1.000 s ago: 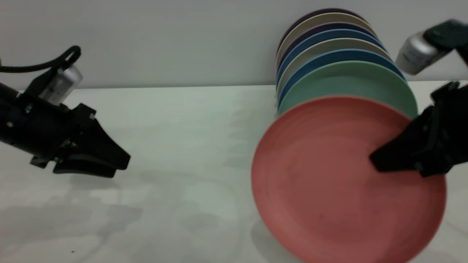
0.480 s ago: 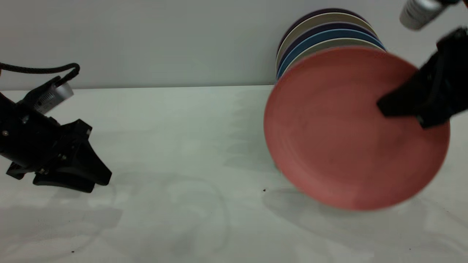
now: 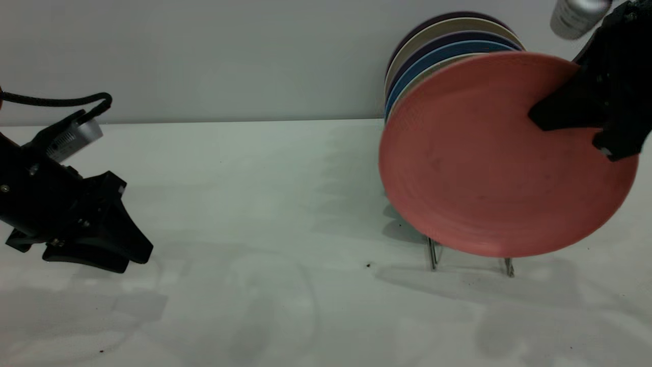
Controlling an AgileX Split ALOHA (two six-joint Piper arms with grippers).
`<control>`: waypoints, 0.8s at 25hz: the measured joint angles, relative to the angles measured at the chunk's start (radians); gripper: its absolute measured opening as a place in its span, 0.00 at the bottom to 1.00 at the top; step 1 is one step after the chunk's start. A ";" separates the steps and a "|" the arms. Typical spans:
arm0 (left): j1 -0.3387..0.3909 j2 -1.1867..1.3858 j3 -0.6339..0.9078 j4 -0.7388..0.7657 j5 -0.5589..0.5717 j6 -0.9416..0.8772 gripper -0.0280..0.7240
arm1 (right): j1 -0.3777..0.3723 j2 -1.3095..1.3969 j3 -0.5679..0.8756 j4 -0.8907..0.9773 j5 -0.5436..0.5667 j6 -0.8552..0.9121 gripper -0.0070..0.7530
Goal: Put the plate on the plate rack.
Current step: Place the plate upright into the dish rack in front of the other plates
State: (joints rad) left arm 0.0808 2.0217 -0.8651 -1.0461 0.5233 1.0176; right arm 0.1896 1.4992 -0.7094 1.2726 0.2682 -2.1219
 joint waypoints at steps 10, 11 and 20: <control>0.000 0.000 0.000 0.000 -0.013 0.000 0.51 | 0.000 -0.023 -0.089 -0.105 0.002 0.000 0.16; 0.000 0.000 0.000 0.000 -0.013 0.000 0.51 | 0.000 -0.023 -0.101 -0.106 0.002 0.000 0.16; 0.000 0.000 0.000 0.000 -0.013 0.000 0.51 | 0.000 -0.012 -0.124 -0.112 -0.008 0.000 0.16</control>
State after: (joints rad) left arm 0.0808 2.0217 -0.8651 -1.0461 0.5100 1.0172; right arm 0.1896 1.4873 -0.8331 1.1602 0.2603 -2.1219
